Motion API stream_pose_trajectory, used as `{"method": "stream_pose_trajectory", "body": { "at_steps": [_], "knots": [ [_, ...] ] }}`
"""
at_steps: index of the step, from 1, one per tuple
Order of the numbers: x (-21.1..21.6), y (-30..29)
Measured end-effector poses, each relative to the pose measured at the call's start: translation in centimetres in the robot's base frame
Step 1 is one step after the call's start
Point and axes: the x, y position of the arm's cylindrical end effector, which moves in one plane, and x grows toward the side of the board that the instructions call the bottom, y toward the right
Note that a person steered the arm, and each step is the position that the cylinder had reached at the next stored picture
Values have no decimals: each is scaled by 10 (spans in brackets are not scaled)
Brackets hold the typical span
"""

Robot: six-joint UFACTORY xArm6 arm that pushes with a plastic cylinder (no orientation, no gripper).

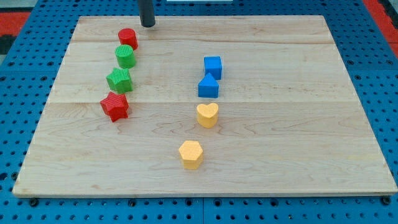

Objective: Move the green circle diagonal to the top left of the cube

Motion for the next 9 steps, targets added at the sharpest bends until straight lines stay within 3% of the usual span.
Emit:
{"method": "stream_pose_trajectory", "body": {
  "at_steps": [4,5,6,7,9],
  "knots": [
    [-4,12],
    [-3,-34],
    [41,-104],
    [80,-95],
    [107,-82]
  ]
}}
